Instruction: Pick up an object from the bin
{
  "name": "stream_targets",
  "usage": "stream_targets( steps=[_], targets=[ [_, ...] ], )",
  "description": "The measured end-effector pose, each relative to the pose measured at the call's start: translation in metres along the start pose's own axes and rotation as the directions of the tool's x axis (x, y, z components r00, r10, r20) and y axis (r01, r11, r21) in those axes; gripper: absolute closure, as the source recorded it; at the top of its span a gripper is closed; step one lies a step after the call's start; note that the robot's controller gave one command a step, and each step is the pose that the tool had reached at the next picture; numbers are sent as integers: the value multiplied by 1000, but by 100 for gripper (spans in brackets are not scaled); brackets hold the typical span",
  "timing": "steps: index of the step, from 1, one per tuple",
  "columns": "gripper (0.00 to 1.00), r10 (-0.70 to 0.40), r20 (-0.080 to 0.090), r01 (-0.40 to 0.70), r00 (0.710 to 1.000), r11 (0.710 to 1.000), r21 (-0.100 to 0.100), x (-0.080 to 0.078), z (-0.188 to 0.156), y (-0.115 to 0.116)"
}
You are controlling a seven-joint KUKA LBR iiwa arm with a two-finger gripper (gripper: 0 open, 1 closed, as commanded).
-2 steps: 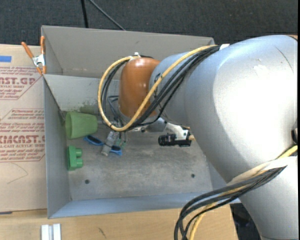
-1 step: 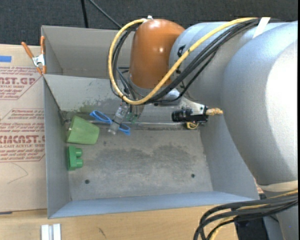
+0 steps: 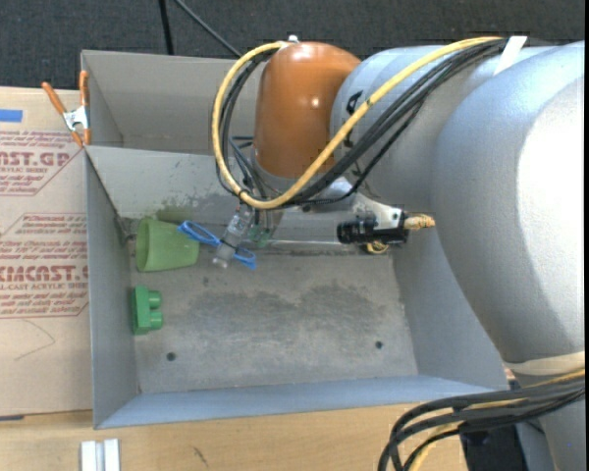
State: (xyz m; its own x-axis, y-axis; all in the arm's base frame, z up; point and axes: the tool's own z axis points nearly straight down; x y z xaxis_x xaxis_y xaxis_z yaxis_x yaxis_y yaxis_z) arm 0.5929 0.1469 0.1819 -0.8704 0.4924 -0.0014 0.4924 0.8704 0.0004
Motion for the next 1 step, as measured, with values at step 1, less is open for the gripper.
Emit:
stream_targets(
  steps=[1],
  targets=[
    [100,-7,6,7,1000,1000,-6,-1,-82,-25]
  ],
)
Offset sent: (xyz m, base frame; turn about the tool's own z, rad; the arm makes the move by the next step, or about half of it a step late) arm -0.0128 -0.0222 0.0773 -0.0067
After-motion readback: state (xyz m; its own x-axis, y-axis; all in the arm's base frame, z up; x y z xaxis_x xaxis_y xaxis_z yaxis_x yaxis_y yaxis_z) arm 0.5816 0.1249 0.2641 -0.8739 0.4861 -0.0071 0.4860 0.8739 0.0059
